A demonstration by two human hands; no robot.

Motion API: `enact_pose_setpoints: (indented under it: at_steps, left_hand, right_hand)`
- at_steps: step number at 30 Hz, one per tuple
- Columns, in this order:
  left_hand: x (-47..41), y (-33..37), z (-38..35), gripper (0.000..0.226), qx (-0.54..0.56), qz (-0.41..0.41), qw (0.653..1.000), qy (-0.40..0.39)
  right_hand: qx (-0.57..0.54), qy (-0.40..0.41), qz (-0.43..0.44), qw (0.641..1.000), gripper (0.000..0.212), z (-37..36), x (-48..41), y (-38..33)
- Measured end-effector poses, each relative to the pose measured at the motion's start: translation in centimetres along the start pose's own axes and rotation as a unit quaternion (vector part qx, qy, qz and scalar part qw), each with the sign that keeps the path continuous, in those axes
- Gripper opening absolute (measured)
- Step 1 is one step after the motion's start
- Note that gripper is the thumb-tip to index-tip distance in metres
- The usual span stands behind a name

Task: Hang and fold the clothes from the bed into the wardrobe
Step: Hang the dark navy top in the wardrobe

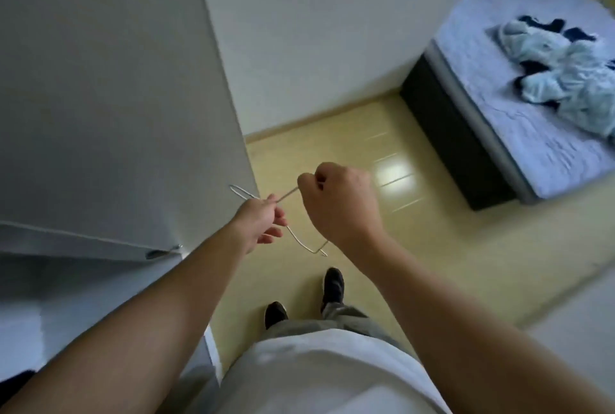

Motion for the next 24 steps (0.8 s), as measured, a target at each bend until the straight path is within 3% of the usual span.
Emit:
enact_pose_setpoints:
  at_steps: [7,13,24]
  left_hand:
    - [2.3,8.0,-17.5,0.045,-0.163,-0.114,0.977,-0.081]
    - [3.8,12.0,-32.5,0.038,-0.227,-0.133,0.957,-0.119]
    - [8.4,23.6,-58.9,0.02,-0.206,-0.225,0.935,-0.182]
  right_hand:
    - [-0.007,0.206,-0.15,0.967,0.04,12.4,3.5,11.4]
    - [-0.009,0.329,-0.209,0.921,0.038,23.2,8.1,22.2]
    - [-0.057,0.427,-0.266,0.862,0.044,40.9,11.8,43.6]
Point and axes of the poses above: each hand's wrist, its own x-axis away from the middle knuckle, its own z-axis out of the back of the hand, y = z × x, the point moved 3 cm from there along -x, towards the middle knuckle, and after that the axes turned 10 degrees about z, right-handed, at the moved point
